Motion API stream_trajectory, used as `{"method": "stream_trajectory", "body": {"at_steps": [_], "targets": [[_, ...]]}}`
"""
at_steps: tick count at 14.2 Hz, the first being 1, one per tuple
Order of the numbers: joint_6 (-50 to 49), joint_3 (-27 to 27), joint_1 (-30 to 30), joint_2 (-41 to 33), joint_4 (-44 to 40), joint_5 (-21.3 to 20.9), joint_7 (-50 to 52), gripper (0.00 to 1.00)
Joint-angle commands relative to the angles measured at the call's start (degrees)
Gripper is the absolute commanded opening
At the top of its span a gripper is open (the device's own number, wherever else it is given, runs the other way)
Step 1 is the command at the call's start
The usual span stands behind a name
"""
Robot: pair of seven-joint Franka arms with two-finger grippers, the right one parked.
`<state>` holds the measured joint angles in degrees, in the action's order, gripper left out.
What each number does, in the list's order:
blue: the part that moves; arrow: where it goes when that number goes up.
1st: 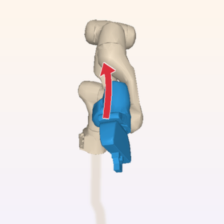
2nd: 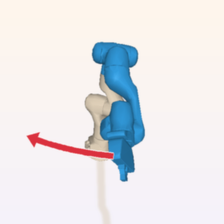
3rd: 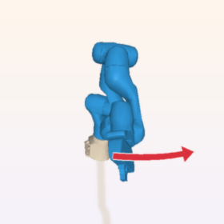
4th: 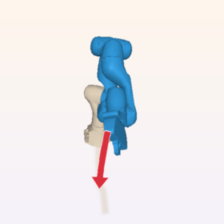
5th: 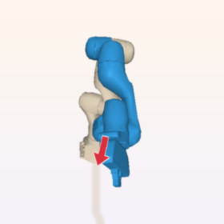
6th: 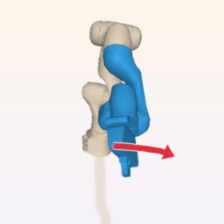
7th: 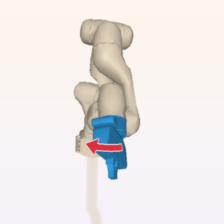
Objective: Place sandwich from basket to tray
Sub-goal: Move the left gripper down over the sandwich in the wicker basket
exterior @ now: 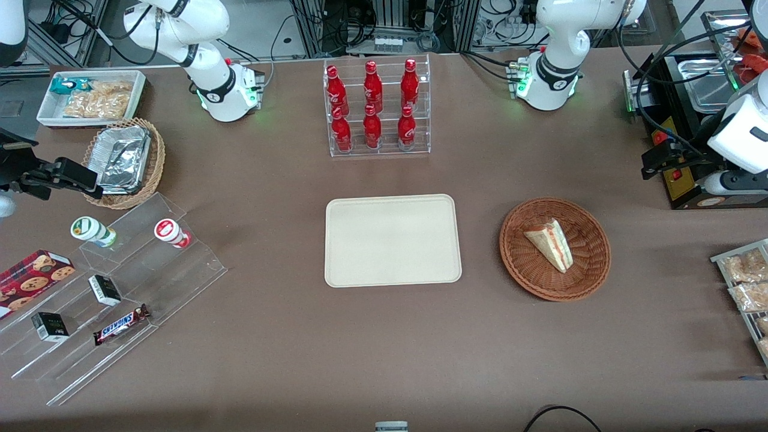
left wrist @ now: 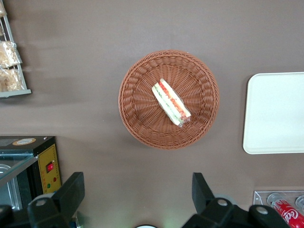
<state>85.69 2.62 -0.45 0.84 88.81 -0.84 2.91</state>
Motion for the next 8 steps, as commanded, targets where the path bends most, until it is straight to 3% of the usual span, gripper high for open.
{"method": "stream_trajectory", "body": {"at_steps": [1,6,8], "targets": [[-2.5,0.4,0.4,1.0,-1.7,0.4,0.5,1.0],[-2.6,1.2,-1.5,4.9,3.0,1.0,0.3,1.0],[2.3,1.2,-1.9,5.9,7.7,1.1,0.3,1.0]]}}
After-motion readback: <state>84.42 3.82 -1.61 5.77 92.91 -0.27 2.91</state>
